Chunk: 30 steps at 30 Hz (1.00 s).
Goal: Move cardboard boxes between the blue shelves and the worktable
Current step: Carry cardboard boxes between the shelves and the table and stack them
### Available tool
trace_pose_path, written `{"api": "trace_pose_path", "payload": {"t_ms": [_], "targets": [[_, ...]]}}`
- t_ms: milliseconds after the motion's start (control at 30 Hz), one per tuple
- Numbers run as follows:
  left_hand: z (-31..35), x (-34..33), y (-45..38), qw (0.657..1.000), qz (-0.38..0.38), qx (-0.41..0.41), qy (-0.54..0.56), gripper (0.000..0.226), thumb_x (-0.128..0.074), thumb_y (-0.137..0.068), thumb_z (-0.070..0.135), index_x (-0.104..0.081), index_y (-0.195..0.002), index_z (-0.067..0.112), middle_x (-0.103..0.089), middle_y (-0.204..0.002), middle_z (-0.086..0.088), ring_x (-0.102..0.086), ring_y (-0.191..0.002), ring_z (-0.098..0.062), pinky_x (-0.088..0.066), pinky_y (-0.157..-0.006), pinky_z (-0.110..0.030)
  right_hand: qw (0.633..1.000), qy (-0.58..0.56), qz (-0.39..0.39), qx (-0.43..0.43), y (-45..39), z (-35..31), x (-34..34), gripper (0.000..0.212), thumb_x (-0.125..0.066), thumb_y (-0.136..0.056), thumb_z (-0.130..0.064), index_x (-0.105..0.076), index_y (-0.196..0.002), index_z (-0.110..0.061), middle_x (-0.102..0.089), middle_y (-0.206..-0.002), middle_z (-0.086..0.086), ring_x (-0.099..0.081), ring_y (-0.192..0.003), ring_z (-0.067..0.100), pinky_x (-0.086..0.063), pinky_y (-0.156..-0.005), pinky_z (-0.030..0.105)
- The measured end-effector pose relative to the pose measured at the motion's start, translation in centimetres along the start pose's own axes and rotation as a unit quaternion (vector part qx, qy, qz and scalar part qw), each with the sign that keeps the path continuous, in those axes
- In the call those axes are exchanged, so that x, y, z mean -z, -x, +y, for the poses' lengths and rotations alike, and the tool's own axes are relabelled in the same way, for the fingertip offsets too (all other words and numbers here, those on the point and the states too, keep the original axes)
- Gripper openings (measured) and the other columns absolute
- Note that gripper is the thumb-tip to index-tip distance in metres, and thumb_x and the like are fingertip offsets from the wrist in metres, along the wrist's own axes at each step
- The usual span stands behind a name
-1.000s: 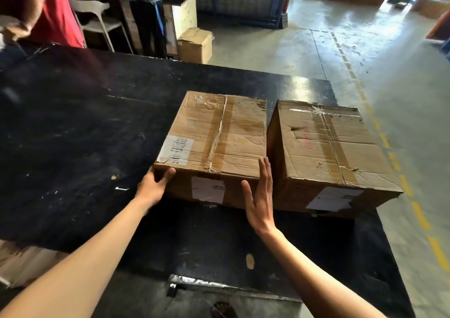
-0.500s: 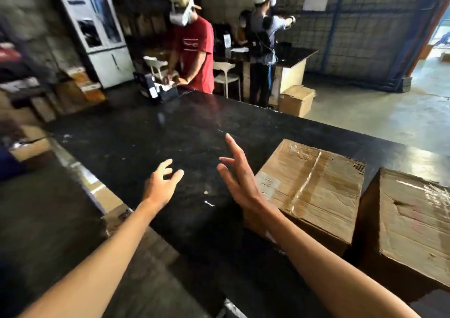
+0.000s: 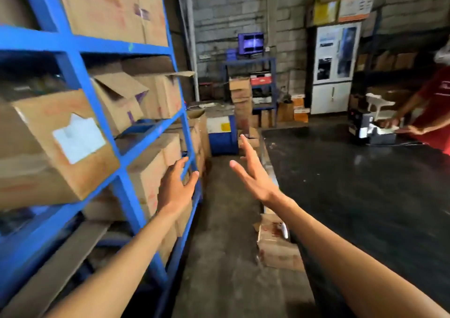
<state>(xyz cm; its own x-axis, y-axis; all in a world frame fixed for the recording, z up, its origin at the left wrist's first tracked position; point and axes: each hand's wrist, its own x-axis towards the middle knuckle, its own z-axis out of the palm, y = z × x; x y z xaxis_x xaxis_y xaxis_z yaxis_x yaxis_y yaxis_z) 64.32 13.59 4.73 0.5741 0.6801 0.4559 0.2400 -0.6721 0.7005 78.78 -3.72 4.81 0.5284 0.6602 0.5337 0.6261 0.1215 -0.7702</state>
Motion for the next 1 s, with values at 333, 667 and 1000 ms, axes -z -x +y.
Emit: {"api": "trace_pose_path", "payload": {"t_ms": [333, 667, 1000], "targets": [[-6.6, 16.5, 0.0, 0.975, 0.193, 0.068, -0.083, 0.047, -0.065, -0.09, 0.027, -0.052, -0.135, 0.021, -0.057, -0.133, -0.006, -0.053, -0.123, -0.026, -0.036, -0.101, -0.031, 0.982, -0.102, -0.151, 0.051, -6.3, -6.5, -16.9, 0.071, -0.049, -0.101, -0.045, -0.006, -0.158, -0.034, -0.011, -0.165, -0.011, -0.027, -0.148, 0.019, -0.027, -0.12, 0.045], [-14.5, 18.1, -3.9, 0.965, 0.211, 0.152, 0.023, 0.075, -0.065, -0.089, 0.038, -0.024, -0.151, 0.026, -0.029, -0.155, -0.009, -0.023, -0.144, -0.024, -0.023, -0.113, -0.035, 0.973, -0.077, -0.197, 0.094, -14.0, -8.5, -25.9, 0.073, -0.045, -0.096, -0.06, -0.003, -0.154, -0.047, -0.012, -0.164, -0.017, -0.018, -0.15, 0.01, -0.022, -0.123, 0.048], [-20.3, 14.6, -7.0, 0.888, 0.084, 0.37, 0.261, 0.098, -0.066, -0.073, 0.068, -0.016, -0.145, 0.025, -0.045, -0.139, -0.007, -0.055, -0.118, -0.036, -0.049, -0.099, -0.049, 0.945, 0.089, -0.203, 0.241, -26.7, -15.0, -31.7, 0.081, -0.052, -0.092, -0.061, -0.005, -0.156, -0.043, -0.004, -0.168, -0.002, -0.001, -0.155, 0.021, -0.012, -0.12, 0.06]]}}
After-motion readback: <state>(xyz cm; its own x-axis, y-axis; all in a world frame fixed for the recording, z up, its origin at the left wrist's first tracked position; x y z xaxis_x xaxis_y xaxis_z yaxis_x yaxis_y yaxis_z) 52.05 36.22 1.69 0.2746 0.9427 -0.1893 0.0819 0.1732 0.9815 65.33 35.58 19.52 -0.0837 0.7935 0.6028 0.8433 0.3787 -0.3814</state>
